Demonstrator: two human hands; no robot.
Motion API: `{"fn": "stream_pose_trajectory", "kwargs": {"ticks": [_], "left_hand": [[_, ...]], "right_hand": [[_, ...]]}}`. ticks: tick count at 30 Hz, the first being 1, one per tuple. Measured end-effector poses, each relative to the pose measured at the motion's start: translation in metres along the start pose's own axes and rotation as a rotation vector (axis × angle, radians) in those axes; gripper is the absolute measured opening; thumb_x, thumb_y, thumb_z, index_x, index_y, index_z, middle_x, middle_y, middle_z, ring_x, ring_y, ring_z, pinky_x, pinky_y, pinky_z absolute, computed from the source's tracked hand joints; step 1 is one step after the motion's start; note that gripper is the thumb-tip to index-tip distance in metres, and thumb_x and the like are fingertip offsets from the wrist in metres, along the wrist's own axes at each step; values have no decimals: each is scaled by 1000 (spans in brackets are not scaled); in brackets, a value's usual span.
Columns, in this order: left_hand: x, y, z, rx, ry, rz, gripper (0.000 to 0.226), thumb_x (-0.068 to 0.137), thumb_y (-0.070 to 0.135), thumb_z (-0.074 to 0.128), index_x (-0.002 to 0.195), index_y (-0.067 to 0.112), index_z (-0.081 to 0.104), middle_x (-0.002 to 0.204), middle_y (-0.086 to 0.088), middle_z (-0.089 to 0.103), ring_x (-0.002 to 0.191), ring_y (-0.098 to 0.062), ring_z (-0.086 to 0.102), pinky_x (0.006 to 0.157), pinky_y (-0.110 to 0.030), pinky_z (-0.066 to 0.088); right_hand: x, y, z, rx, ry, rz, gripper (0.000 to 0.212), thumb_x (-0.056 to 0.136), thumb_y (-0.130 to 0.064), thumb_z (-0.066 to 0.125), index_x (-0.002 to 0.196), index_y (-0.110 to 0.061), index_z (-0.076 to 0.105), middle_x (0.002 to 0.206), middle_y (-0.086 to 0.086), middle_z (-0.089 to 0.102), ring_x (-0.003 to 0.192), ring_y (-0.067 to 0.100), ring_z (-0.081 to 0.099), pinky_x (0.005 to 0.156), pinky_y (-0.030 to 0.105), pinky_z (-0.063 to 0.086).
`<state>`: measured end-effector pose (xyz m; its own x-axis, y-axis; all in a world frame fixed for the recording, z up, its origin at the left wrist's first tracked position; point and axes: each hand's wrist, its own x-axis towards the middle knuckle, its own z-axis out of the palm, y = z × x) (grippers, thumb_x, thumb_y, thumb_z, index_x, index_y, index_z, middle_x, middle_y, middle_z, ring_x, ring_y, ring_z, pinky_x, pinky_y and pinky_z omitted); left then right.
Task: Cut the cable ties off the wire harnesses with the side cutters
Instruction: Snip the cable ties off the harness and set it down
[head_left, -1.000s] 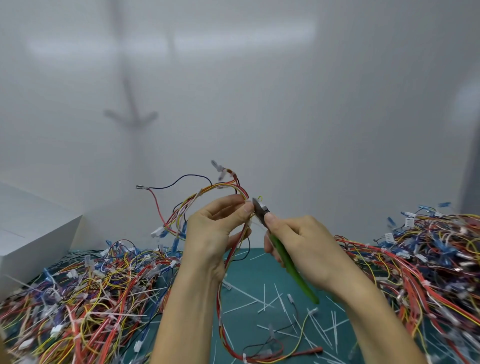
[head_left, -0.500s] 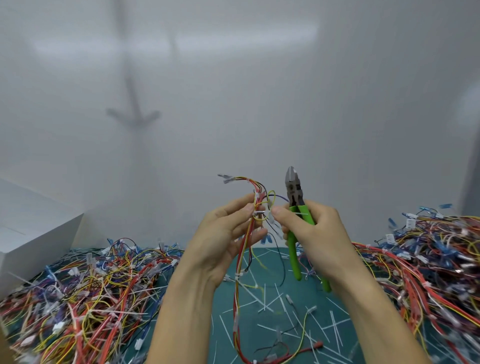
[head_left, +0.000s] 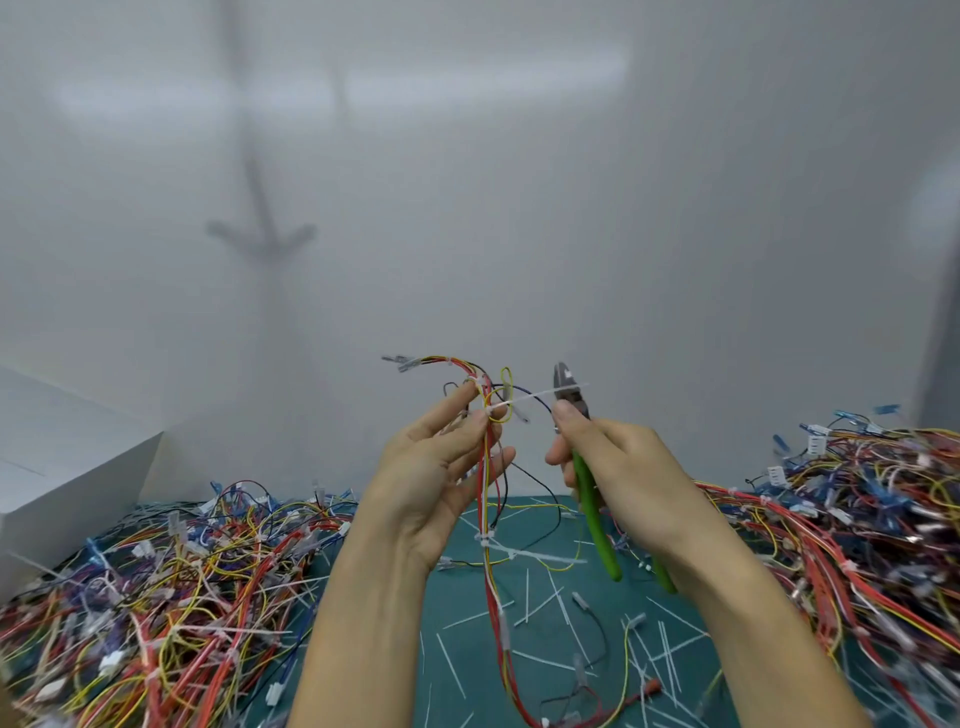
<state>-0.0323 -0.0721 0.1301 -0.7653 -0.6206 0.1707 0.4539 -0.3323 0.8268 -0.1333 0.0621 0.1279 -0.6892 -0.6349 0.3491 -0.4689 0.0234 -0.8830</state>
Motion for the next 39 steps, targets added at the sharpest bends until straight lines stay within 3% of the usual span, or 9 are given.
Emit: {"fn": "stream_pose_trajectory", "kwargs": {"ticks": [3,6,10,15,18,21,29,39], "left_hand": [[1,-1,-1,-15,60,50,32,89,0,62,119,9,67,89,-6,75,66,-11,68,64,-29,61],[2,-1,-2,-6,95,86,34,86,1,65,119,9,67,87,-5,76,67,-12,69,61,-27,59],[2,-3,-4,19,108,120,36,84,3,67,118,12,66,89,-6,77,72,-12,71,61,-25,58],[0,-4,-2,102,103,169,35,85,4,69,118,16,65,88,-3,78,72,-9,71,65,-27,61],[-1,-4,1,178,96,186,40,85,6,70,123,18,64,90,1,78,75,-6,70,72,-27,62],[-3,-4,4,202,90,202,40,84,7,71,122,21,64,91,2,78,78,-4,71,64,-20,58],[-5,-6,10,234,90,248,37,84,6,72,113,27,65,92,0,78,81,-8,72,70,-22,60],[-6,-6,12,261,80,285,38,84,3,72,113,27,66,90,-3,78,80,-12,74,64,-19,57]], "right_hand": [[1,4,0,-126,-65,24,60,93,-67,34,73,-23,69,67,-8,64,73,13,61,77,37,48],[0,5,1,-278,-93,11,57,96,-63,30,76,-25,67,72,-10,63,79,12,61,69,30,43],[-5,1,0,-412,-94,-52,52,95,-62,30,79,-27,64,65,-22,61,64,-4,54,55,20,34],[-8,-4,0,-514,-90,-137,59,93,-63,29,87,-16,63,58,-4,46,58,11,44,51,21,32],[-9,-5,2,-525,-82,-156,58,96,-62,30,88,-16,63,60,-3,47,57,9,42,52,24,29],[-9,-5,3,-525,-68,-164,57,97,-61,30,88,-16,64,58,-4,44,56,8,41,52,25,29],[-8,-5,2,-457,-58,-134,53,96,-60,32,79,-21,63,51,-14,50,52,2,46,53,15,37],[-7,-5,1,-442,-41,-164,52,99,-56,35,75,-18,61,47,-23,49,50,-2,45,53,13,34]]}}
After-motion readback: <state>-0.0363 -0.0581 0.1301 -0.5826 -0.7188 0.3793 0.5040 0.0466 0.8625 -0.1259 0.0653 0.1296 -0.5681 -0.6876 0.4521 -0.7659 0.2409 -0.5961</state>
